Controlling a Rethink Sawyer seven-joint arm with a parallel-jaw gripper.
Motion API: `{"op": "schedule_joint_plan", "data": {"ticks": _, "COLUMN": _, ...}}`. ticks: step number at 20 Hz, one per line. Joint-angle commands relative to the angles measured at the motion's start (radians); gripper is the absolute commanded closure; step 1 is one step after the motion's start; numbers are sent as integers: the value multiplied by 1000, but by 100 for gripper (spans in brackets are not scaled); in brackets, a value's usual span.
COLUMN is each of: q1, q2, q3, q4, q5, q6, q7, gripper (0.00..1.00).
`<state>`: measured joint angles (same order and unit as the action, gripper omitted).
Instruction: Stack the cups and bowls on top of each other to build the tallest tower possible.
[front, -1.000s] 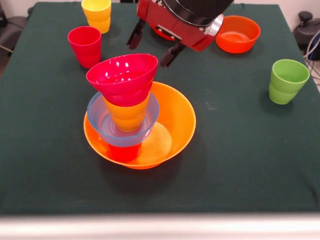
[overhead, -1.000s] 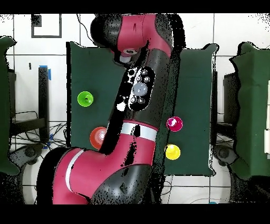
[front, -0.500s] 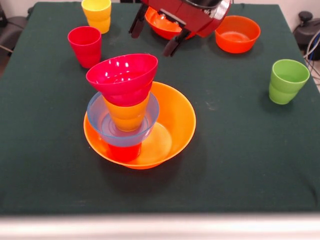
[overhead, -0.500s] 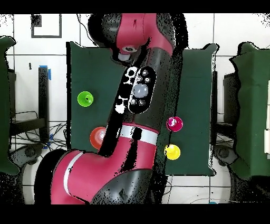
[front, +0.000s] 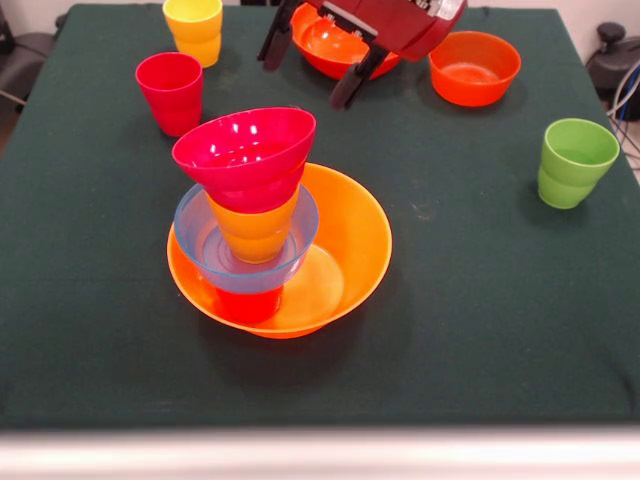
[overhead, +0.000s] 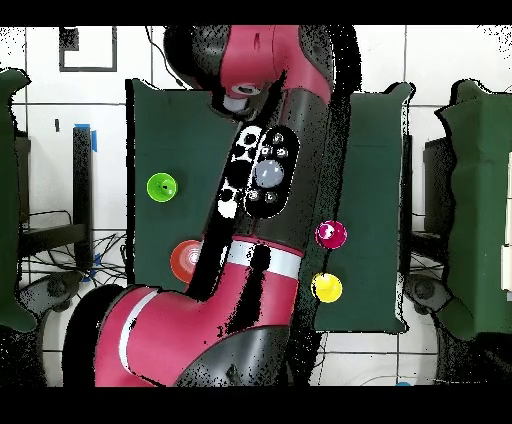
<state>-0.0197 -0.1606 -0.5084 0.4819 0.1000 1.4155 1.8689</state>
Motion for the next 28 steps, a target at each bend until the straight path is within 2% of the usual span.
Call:
{"op": "schedule_joint_plan", "data": {"ticks": 1, "q1": -18, "q2": 45, "q3": 109, "q4": 77, "q5": 9, "q6": -90, "q7": 111, "gripper": 0}}
{"op": "schedule_joint_plan", "data": {"ticks": 15, "q1": -17, "q2": 50, "q3": 120, "q4": 113, "q5": 14, "q6": -149, "q7": 123, "gripper": 0}}
{"op": "schedule_joint_plan", "data": {"ticks": 28, "q1": -26, "q2": 74, "q3": 127, "q4": 95, "q5": 15, "q6": -167, "q7": 113, "gripper": 0}}
